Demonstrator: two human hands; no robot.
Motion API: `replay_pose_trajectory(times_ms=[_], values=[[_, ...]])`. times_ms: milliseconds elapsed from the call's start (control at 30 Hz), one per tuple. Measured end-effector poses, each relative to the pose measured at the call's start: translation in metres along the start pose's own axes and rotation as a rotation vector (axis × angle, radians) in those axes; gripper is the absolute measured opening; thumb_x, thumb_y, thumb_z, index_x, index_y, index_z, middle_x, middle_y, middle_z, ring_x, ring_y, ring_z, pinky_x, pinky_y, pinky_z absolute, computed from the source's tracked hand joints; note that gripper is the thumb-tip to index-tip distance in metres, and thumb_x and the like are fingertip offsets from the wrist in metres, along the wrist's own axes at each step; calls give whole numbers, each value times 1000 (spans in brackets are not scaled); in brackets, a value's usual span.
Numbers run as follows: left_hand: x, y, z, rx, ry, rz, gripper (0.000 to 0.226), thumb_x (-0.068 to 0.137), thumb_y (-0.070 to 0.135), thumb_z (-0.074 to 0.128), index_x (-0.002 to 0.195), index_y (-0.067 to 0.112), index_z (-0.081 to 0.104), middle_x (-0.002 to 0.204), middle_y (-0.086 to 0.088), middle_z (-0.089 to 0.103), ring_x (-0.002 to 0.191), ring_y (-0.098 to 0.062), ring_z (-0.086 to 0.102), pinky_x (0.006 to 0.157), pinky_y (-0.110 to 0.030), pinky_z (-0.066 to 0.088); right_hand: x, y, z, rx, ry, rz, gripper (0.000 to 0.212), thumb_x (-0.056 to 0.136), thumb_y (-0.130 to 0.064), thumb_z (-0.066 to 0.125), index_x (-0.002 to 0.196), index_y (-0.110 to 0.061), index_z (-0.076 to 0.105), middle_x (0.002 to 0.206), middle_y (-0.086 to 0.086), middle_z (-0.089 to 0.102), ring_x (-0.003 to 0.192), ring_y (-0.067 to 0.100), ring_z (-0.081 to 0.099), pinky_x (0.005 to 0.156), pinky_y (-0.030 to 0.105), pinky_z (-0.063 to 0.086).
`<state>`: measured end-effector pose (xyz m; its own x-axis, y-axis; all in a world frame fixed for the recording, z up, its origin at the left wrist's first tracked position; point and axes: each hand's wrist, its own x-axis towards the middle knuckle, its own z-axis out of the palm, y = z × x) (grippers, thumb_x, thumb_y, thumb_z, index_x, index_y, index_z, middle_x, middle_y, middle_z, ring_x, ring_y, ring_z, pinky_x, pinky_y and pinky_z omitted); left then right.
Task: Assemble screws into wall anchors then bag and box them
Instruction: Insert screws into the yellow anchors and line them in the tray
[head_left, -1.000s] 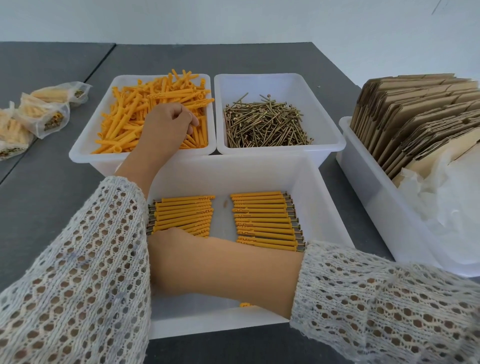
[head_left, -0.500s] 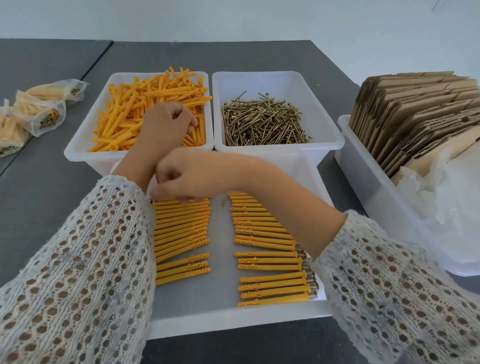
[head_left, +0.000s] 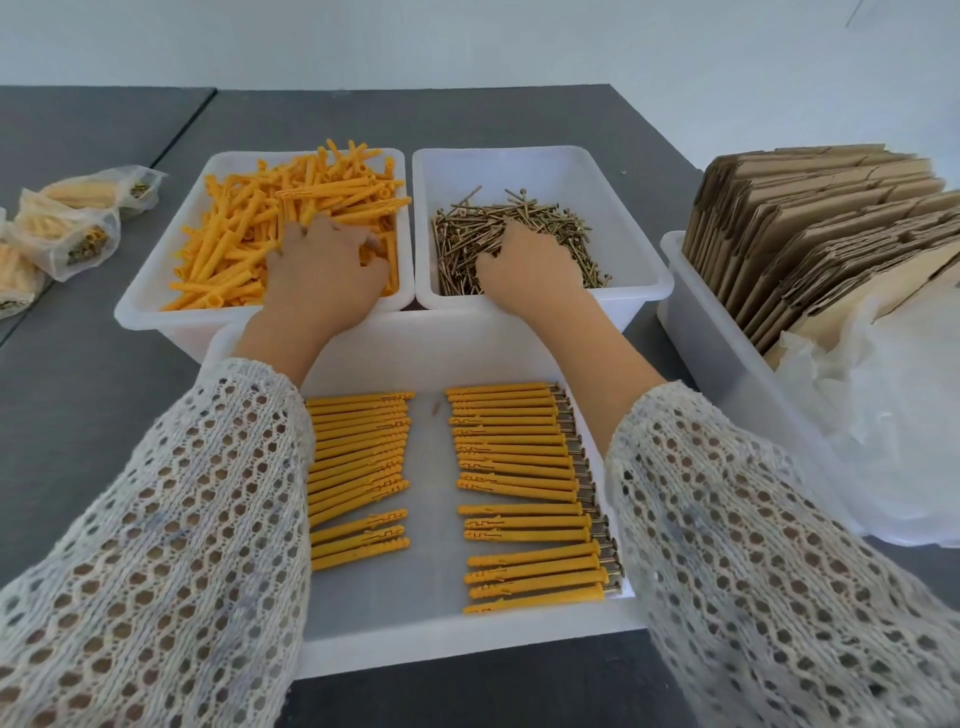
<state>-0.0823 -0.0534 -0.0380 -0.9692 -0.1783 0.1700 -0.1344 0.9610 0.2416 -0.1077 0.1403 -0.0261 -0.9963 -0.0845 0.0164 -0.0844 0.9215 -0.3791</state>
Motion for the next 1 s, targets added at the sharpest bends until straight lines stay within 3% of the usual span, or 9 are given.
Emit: replay_pose_trajectory(times_ms=[67,100,233,333,433,600,700,833,1000], values=[[1,0,-1,13,-33,29,37,99,36,42,131,30,60,143,-13,43,134,-40,32,105,-56,32,3,-2,0,-29,-109,40,21,92,-29,41,96,-14,54,95,2,58,96,27,57,76,37,39],[1,0,-2,8,-50,38,37,99,36,41,130,31,61,143,-11,44,133,-39,33,105,-56,34,4,-5,-1,-48,-149,55,23,91,-30,40,95,-14,56,98,2,60,95,27,57,77,38,39],[2,-1,-2,-38,-148,10,35,101,37,37,128,27,56,132,-10,56,129,-36,37,95,-50,39,6,-11,1,-111,-212,133,46,88,-33,38,126,-12,54,128,11,56,112,33,53,94,44,38],[3,-2,-2,-45,-164,5,30,101,39,38,117,21,56,116,-10,57,124,-34,39,85,-45,37,9,-10,5,-110,-177,165,45,87,-34,40,122,-11,55,122,10,58,111,33,51,92,44,36],[5,-3,-2,-92,-189,23,21,98,39,41,106,23,54,102,-5,57,105,-31,48,80,-42,41,11,-10,5,-129,-176,160,46,89,-35,39,124,-11,54,117,9,57,98,30,48,84,43,31],[6,-3,-3,-161,-233,43,25,98,39,43,120,28,50,105,-2,60,93,-24,56,80,-42,49,12,-9,4,-134,-197,136,43,92,-33,37,125,-11,55,105,7,53,91,27,46,83,42,33],[5,-4,-3,-236,-198,37,24,98,36,46,120,29,52,102,5,59,91,-19,56,79,-39,47,13,-10,4,-115,-208,137,43,91,-32,38,125,-11,54,106,7,51,92,27,46,84,41,35],[4,-3,0,-326,-46,7,10,96,30,51,103,28,58,88,15,54,77,-4,50,61,-30,38,15,-9,4,-112,-214,119,32,91,-30,39,113,-12,55,103,5,53,90,26,49,80,38,38],[3,-4,-1,-372,-51,13,5,91,33,59,86,35,57,87,14,58,78,-5,53,60,-29,38,17,-7,4,-98,-224,94,24,93,-29,38,105,-13,51,103,6,53,94,27,51,87,39,43]])
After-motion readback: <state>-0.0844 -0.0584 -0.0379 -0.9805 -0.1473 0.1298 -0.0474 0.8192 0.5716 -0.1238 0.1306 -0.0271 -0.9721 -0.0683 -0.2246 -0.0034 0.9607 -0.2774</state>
